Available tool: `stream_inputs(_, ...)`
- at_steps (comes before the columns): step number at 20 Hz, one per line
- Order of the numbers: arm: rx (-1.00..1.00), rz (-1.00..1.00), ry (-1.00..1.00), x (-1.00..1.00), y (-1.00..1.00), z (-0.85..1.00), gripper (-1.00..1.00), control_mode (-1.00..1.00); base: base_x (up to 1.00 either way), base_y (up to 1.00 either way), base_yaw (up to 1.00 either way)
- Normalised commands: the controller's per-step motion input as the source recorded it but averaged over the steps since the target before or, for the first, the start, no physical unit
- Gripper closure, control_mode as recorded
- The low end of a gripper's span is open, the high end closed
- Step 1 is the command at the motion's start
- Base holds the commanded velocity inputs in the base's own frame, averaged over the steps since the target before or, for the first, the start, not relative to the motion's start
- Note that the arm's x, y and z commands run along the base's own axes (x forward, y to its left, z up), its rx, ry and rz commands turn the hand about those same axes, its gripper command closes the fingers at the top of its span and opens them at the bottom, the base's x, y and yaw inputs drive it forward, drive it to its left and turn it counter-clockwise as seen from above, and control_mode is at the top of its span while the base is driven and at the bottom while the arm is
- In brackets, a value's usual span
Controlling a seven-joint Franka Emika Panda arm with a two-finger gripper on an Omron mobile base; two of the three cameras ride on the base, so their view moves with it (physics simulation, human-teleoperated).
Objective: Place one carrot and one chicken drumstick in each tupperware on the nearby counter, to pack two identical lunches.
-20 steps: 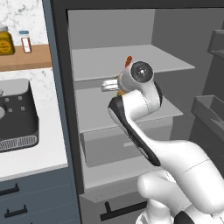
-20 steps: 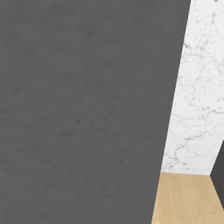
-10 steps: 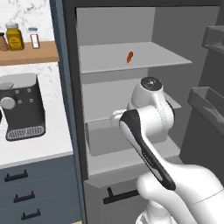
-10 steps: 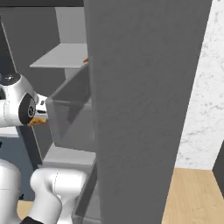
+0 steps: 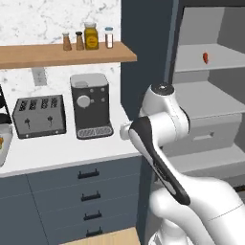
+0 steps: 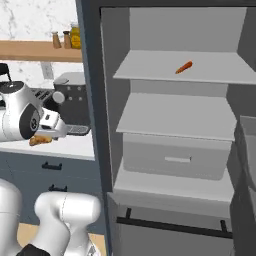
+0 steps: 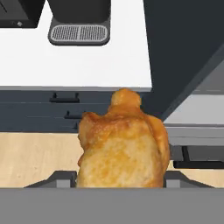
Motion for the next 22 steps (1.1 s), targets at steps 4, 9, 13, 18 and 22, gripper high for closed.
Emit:
stream_inputs(4, 0.0, 0.0, 0.0, 0.0, 0.0, 0.0, 1.0, 1.0, 0.49, 1.0, 0.08)
stream_inputs(9, 0.0, 0.0, 0.0, 0.0, 0.0, 0.0, 1.0, 1.0, 0.22, 1.0, 0.09)
stream_inputs(13, 0.0, 0.0, 0.0, 0.0, 0.0, 0.0, 1.0, 1.0, -0.09, 1.0, 0.02)
stream_inputs(18, 0.0, 0.0, 0.0, 0.0, 0.0, 0.0, 1.0, 1.0, 0.13, 1.0, -0.03)
stream_inputs(22, 0.0, 0.0, 0.0, 0.0, 0.0, 0.0, 1.0, 1.0, 0.9, 1.0, -0.31)
